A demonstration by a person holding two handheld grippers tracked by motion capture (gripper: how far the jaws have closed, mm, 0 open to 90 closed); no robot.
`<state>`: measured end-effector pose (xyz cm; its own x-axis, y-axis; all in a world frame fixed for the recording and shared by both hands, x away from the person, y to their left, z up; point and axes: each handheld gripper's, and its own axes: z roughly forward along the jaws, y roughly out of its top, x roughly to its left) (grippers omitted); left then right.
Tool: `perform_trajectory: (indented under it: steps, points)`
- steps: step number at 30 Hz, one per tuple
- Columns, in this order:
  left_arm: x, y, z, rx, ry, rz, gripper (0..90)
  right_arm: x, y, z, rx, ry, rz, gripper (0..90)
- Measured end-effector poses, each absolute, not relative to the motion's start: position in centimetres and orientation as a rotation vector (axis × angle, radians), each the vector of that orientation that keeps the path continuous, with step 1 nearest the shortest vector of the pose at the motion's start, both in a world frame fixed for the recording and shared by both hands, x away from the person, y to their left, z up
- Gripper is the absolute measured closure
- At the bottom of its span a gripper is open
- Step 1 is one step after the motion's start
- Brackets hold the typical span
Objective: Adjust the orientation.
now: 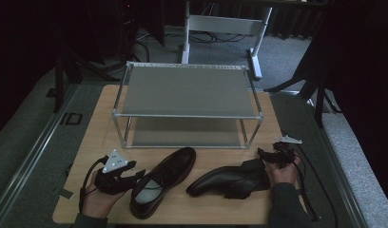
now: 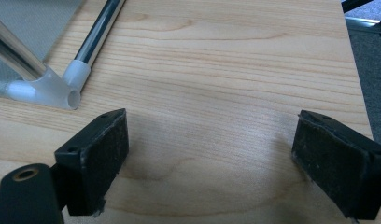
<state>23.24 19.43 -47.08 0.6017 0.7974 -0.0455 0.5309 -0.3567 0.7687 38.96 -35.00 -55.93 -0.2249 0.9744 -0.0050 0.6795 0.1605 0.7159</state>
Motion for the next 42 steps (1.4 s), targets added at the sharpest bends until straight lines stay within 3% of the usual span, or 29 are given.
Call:
perform_trajectory:
  steps: [16, 42]
  points:
    - [22.7, 17.8, -47.8, 2.153, 0.980, 0.398, 54.3, 39.0, -35.0, -55.9, 1.565, 1.972, 0.827, 10.5]
    - [23.1, 17.1, -48.7, 2.241, 0.920, 0.363, 50.5, 39.0, -35.0, -55.9, 1.564, 1.973, 0.826, 10.5]
